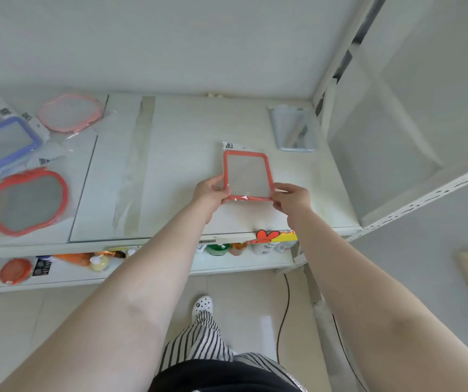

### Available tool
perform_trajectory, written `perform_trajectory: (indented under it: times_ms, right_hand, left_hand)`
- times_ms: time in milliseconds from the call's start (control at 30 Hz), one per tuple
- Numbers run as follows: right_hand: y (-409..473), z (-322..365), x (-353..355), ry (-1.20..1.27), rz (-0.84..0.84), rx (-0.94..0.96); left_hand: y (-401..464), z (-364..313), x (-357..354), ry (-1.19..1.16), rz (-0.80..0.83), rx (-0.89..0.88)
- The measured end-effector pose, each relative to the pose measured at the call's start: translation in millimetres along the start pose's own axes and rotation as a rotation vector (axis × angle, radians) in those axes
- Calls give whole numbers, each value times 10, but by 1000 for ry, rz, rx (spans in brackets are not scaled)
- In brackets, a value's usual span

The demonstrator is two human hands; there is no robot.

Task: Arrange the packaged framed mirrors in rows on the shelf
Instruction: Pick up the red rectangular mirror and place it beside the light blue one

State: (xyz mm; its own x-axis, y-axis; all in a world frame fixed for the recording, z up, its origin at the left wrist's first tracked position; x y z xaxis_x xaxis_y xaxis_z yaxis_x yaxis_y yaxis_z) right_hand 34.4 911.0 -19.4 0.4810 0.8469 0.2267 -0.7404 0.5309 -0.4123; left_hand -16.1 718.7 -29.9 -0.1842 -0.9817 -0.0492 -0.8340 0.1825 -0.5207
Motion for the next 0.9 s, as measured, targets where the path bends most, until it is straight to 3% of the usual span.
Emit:
perform_trajectory:
  times_ms: [333, 500, 900]
  right_hand:
    - [429, -29, -105, -340, 118, 246]
    - [756, 98, -219, -343, 124, 350]
    - [1500, 306, -394, -526, -11, 553]
  left_hand:
    - [455, 138, -149, 540, -181, -296]
    - [692, -25, -193, 513, -290, -370]
    - [1382, -391, -246, 481, -275, -469]
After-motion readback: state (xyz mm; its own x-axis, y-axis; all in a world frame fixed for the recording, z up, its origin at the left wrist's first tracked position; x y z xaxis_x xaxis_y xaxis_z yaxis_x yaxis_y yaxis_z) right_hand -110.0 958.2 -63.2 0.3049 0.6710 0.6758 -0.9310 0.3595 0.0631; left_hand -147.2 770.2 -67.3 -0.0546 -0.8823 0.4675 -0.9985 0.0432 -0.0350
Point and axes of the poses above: each hand's wrist, its own y-axis towards the middle knuckle, its own x-axis out of the back of the hand, z = x × y, the point moved 3 cm from there along y, towards the middle knuckle, and after that the axes turned 4 degrees about x, right-handed, at the moved point
